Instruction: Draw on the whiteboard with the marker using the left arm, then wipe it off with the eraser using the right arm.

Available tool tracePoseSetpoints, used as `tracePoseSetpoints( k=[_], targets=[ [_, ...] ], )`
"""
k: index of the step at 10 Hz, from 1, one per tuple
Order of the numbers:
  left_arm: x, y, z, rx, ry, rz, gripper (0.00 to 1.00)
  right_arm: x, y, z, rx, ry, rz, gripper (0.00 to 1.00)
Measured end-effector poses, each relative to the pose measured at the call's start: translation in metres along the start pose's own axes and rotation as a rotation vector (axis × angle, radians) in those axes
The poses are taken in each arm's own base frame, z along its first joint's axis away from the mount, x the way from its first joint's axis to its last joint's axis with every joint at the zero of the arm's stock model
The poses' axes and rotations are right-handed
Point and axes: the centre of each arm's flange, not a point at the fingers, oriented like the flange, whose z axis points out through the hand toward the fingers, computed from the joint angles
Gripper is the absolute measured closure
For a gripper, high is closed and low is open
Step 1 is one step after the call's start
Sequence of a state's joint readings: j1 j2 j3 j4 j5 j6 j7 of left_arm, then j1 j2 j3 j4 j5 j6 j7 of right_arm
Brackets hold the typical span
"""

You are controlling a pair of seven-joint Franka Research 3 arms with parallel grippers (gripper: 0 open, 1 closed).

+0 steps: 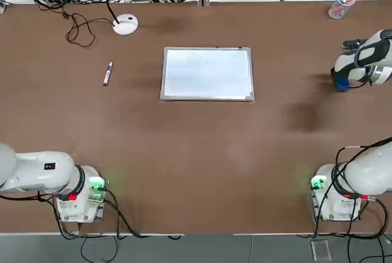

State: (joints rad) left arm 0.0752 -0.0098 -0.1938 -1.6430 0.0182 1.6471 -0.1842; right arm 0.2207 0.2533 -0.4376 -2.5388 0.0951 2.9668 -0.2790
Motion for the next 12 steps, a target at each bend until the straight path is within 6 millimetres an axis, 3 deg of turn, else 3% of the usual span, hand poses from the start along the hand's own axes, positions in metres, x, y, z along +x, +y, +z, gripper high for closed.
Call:
tracePoseSetpoints(
  k=[4,6,9,12],
  targets=[
    [0.001,-0.001,-0.003,-0.001,0.007,-0.001,0.0,0.025,-0.008,-0.016,0.017,0.028,0.103,0.0],
    [0.001,-0.003,-0.006,-0.002,0.014,-0.004,0.0,0.049,-0.034,-0.034,0.048,0.028,0.19,0.0],
    [0.002,-0.004,-0.013,-0.005,0.027,-0.005,0.0,0.091,-0.082,-0.078,0.101,0.005,0.287,0.0],
    [0.002,-0.004,-0.017,-0.006,0.035,-0.006,0.0,0.129,-0.095,-0.131,0.132,-0.074,0.299,0.0]
  ],
)
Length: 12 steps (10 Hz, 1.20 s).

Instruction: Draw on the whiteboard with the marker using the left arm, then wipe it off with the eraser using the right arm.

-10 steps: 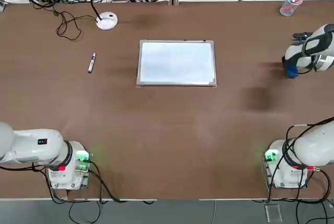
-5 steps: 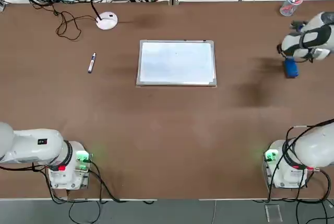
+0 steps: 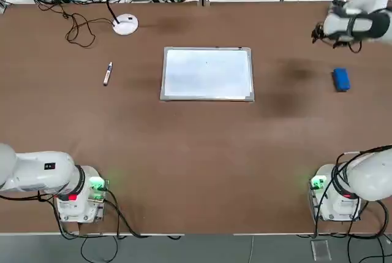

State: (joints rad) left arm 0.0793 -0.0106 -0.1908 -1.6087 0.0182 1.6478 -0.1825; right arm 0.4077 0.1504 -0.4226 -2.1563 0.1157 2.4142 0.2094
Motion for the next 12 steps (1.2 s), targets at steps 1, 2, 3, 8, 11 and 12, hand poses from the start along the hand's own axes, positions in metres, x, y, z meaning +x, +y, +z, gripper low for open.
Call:
tracePoseSetpoints(
  k=[1,2,3,8,11,12],
  targets=[
    [0.0,0.0,-0.001,0.0,0.002,0.0,0.0,0.011,-0.002,-0.022,0.0,-0.028,-0.007,0.0],
    [0.0,0.0,-0.002,0.0,0.004,0.0,0.0,0.023,-0.001,-0.043,0.002,-0.045,-0.026,0.0],
    [0.0,0.0,-0.003,-0.001,0.006,0.0,0.0,0.033,0.003,-0.063,0.004,-0.049,-0.051,0.0],
    [-0.003,0.0,-0.006,0.002,-0.005,0.0,0.0,0.056,0.048,-0.095,0.004,-0.049,-0.187,0.0],
    [-0.002,0.0,-0.015,-0.001,0.01,0.0,0.0,0.067,0.064,-0.129,-0.006,-0.075,-0.21,0.0],
    [-0.003,0.001,-0.016,-0.001,0.011,0.001,0.0,0.07,0.062,-0.145,-0.008,-0.078,-0.219,0.0]
  ],
)
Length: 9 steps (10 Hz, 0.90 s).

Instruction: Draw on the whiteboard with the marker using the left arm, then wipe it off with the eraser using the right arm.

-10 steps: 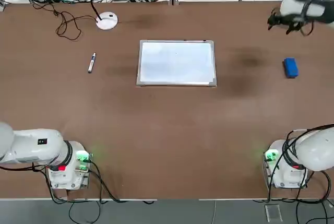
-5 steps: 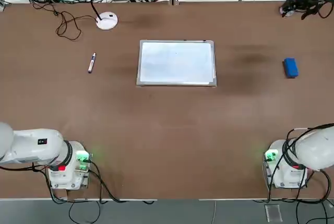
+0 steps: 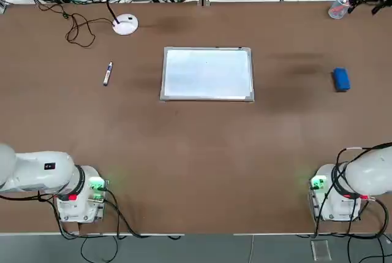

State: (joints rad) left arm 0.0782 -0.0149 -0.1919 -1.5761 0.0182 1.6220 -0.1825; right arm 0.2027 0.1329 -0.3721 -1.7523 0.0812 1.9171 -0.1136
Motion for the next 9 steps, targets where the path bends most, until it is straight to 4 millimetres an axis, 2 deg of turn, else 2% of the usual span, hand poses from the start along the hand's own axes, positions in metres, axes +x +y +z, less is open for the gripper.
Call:
tracePoseSetpoints(
  k=[2,5,7,9],
  targets=[
    [-0.001,0.002,0.0,0.001,-0.007,0.005,0.0,-0.001,-0.005,-0.041,-0.006,-0.008,-0.024,0.0],
    [-0.004,0.004,0.001,0.004,-0.025,0.008,0.0,-0.012,-0.012,-0.101,-0.012,0.002,-0.028,0.0],
    [-0.005,0.004,0.001,0.006,-0.033,0.01,0.0,-0.023,-0.024,-0.127,-0.01,0.009,0.017,0.0],
    [-0.006,0.005,0.001,0.006,-0.036,0.012,0.0,-0.032,-0.05,-0.145,-0.004,0.008,0.072,0.0]
  ],
)
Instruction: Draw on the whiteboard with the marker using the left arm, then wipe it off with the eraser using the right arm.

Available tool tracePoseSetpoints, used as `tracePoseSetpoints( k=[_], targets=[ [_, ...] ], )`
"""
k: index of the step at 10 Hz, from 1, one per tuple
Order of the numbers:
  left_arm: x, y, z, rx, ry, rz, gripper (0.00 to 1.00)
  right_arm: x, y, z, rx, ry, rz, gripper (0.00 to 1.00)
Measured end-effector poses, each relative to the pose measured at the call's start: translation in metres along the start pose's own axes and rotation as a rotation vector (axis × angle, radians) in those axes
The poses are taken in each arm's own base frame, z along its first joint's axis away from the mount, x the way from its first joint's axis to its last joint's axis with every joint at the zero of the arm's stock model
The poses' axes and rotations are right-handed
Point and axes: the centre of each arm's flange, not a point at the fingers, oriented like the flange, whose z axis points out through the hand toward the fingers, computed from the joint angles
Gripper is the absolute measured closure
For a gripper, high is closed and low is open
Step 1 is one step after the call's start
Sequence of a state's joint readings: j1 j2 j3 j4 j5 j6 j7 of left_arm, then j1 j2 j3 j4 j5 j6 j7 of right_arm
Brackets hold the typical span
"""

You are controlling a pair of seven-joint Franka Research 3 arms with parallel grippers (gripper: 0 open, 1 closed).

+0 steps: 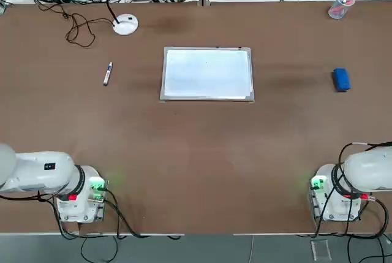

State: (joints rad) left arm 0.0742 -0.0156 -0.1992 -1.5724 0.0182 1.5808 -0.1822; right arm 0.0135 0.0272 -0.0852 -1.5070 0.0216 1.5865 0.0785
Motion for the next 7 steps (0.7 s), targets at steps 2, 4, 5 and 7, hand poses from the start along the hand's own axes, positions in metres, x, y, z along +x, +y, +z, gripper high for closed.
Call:
tracePoseSetpoints(
  k=[2,4,5,7],
  targets=[
    [0.0,0.001,0.0,0.0,-0.001,0.001,0.0,-0.005,-0.02,-0.009,0.005,0.001,0.036,0.0],
    [-0.001,0.001,0.0,0.0,-0.002,0.003,0.0,-0.008,-0.028,-0.01,0.029,-0.018,0.091,0.0],
    [-0.001,0.002,0.0,0.0,-0.002,0.003,0.0,-0.008,-0.03,-0.01,0.046,-0.026,0.108,0.0],
    [-0.001,0.002,0.0,0.0,-0.002,0.004,0.0,-0.009,-0.029,-0.011,0.056,-0.031,0.116,0.0]
  ],
)
